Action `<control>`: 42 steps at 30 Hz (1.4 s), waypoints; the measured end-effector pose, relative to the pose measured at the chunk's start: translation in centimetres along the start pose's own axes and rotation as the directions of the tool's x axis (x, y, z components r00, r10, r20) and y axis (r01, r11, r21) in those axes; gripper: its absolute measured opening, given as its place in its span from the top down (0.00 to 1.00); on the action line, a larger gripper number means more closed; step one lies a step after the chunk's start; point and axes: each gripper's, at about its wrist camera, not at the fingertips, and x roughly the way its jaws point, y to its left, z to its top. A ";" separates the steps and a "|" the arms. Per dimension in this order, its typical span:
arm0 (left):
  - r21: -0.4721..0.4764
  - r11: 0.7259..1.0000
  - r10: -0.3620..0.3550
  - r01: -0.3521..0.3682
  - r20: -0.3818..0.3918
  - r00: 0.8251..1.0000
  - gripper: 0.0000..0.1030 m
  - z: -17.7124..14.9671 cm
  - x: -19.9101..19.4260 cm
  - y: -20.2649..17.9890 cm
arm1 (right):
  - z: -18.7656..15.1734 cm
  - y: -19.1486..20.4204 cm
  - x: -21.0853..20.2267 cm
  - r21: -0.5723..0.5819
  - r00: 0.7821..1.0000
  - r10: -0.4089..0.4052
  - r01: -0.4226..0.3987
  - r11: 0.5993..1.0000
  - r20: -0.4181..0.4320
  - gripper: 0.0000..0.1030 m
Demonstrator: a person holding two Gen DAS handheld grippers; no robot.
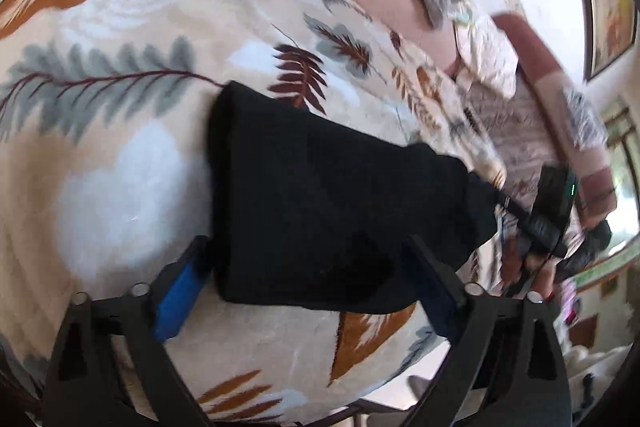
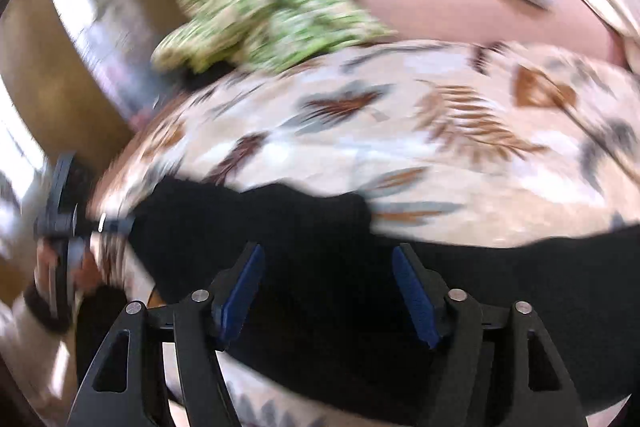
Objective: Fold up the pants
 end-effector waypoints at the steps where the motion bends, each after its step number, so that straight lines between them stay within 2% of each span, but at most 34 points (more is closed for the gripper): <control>1: 0.012 1.000 0.007 -0.007 -0.004 1.000 0.07 0.1 0.3 -0.4 | 0.6 -0.4 0.7 0.015 1.000 0.014 -0.013 1.000 -0.011 0.32; 2: 0.017 1.000 0.004 -0.004 -0.009 1.000 0.07 0.1 0.7 -0.7 | 1.0 -0.5 1.2 0.012 0.999 0.027 -0.027 1.000 -0.018 0.32; 3: 0.025 1.000 0.001 -0.001 -0.006 1.000 0.15 0.2 0.9 -1.0 | 1.4 -0.4 2.1 0.004 0.999 0.044 -0.044 0.999 -0.030 0.33; 4: 0.041 0.999 0.008 -0.008 -0.005 1.000 0.38 0.1 1.0 -1.4 | 1.7 -0.3 3.1 -0.001 0.997 0.061 -0.061 0.998 -0.051 0.42; 5: 0.059 0.998 0.026 -0.026 -0.009 1.000 0.50 0.1 1.2 -1.8 | 1.9 0.1 4.3 -0.010 0.993 0.075 -0.077 0.997 -0.086 0.70; 6: 0.068 0.997 0.033 -0.032 -0.012 0.999 0.61 0.1 1.3 -2.1 | 2.0 0.6 5.4 -0.033 0.992 0.057 -0.061 0.998 -0.115 0.85; 7: 0.073 0.997 0.039 -0.038 -0.004 0.999 0.70 0.0 1.1 -2.4 | 2.0 1.2 6.0 -0.074 0.993 0.011 -0.020 0.997 -0.118 0.90; 10: 0.153 0.984 0.086 -0.093 0.052 0.995 0.74 -0.7 -0.2 -4.0 | 2.8 1.2 4.6 -0.065 0.999 0.017 -0.020 0.998 -0.040 0.91; 12: 0.162 0.983 0.070 -0.082 0.079 0.994 0.74 -1.0 -0.9 -4.2 | 3.3 1.1 3.8 -0.047 1.000 0.014 -0.014 0.999 0.013 0.92; 13: 0.158 0.984 0.064 -0.077 0.084 0.994 0.74 -1.1 -1.0 -4.1 | 3.5 1.1 3.9 -0.051 1.000 0.006 -0.006 0.999 0.012 0.92; 16: 0.126 0.984 0.120 -0.124 0.036 0.992 0.74 -1.3 0.5 -3.0 | 3.0 1.2 6.4 -0.064 0.999 -0.032 0.030 0.998 -0.032 0.92; 17: 0.103 0.987 0.124 -0.125 0.013 0.992 0.74 -1.4 1.1 -2.3 | 2.6 1.0 7.2 -0.068 0.998 -0.050 0.047 0.997 -0.048 0.92; 19: 0.090 0.990 0.109 -0.111 0.021 0.994 0.73 -1.3 0.8 -2.2 | 1.7 0.8 8.4 -0.059 0.996 -0.063 0.059 0.997 -0.071 0.91; 21: 0.102 0.986 0.130 -0.132 0.021 0.991 0.68 -1.2 0.5 -2.5 | 1.4 0.4 7.7 -0.038 0.998 -0.047 0.045 0.998 -0.046 0.87; 22: 0.103 0.983 0.150 -0.151 0.019 0.989 0.62 -1.3 0.5 -2.5 | 1.4 0.3 7.1 -0.032 0.998 -0.047 0.046 0.998 -0.045 0.84; 23: 0.090 0.982 0.162 -0.164 0.020 0.987 0.60 -1.2 0.3 -2.4 | 1.5 0.2 6.7 -0.034 0.997 -0.057 0.056 0.998 -0.044 0.73; 25: 0.052 0.987 0.149 -0.151 0.026 0.988 0.57 -1.1 -0.1 -2.0 | 1.5 0.4 4.9 -0.052 0.997 -0.073 0.072 0.996 -0.019 0.59; 28: 0.029 0.983 0.177 -0.179 0.060 0.982 0.52 -1.2 -1.5 -1.9 | 1.0 0.9 2.3 -0.083 0.999 -0.039 0.039 0.996 -0.006 0.54; 30: 0.031 0.980 0.195 -0.199 0.093 0.976 0.52 -1.2 -2.7 -2.4 | -0.2 1.6 0.6 -0.131 1.000 -0.027 0.026 0.991 -0.007 0.53; 34: 0.027 0.981 0.187 -0.193 0.143 0.972 0.40 -0.9 -4.3 -3.5 | -3.0 3.9 -1.1 -0.260 1.000 -0.006 -0.002 0.966 -0.029 0.53; 36: 0.045 0.978 0.195 -0.204 0.155 0.968 0.36 -0.8 -4.4 -4.5 | -4.6 5.5 -1.5 -0.331 1.000 0.002 -0.011 0.944 -0.030 0.53; 38: 0.072 0.974 0.199 -0.213 0.165 0.966 0.28 -0.7 -4.2 -5.6 | -5.9 6.9 -1.3 -0.395 0.999 0.019 -0.031 0.918 -0.035 0.53; 39: 0.088 0.973 0.196 -0.212 0.166 0.966 0.22 -0.8 -3.8 -6.3 | -6.5 7.4 -0.9 -0.421 0.999 0.013 -0.027 0.907 -0.038 0.53; 42: 0.115 0.968 0.205 -0.224 0.157 0.966 0.21 -1.0 -2.8 -7.7 | -7.7 8.7 0.5 -0.495 0.998 -0.038 0.006 0.869 -0.054 0.54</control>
